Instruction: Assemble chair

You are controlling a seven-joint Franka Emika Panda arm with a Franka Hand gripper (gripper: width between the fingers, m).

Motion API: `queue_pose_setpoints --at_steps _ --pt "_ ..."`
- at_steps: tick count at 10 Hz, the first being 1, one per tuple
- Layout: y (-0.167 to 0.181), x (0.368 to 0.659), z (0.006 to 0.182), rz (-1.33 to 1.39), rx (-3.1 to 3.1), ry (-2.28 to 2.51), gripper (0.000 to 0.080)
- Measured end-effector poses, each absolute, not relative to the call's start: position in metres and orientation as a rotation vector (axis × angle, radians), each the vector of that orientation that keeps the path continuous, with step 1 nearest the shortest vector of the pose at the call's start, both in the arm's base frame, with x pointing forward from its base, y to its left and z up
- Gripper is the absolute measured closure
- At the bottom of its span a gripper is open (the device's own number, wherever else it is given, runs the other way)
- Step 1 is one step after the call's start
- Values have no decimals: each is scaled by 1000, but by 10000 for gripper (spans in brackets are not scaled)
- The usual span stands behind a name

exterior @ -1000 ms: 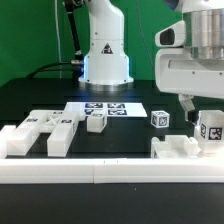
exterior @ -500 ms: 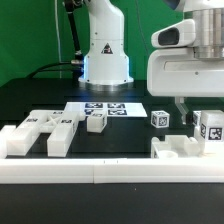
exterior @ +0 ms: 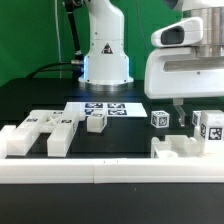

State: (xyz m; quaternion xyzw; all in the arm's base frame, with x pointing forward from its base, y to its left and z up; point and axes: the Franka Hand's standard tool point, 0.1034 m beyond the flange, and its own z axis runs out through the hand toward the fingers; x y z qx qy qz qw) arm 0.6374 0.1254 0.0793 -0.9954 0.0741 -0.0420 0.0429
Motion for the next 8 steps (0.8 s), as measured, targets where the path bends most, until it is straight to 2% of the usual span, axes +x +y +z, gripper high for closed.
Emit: queue_pose_setpoints --at_steps 1,3,4,5,8 --pt "126 637 79 -129 -3048 200 151" --pt "125 637 79 -129 -3047 205 413" --pt "125 637 79 -128 -3046 215 413" --pt "125 637 79 -127 -3043 242 510" --pt "124 637 78 -116 -3002 498 510"
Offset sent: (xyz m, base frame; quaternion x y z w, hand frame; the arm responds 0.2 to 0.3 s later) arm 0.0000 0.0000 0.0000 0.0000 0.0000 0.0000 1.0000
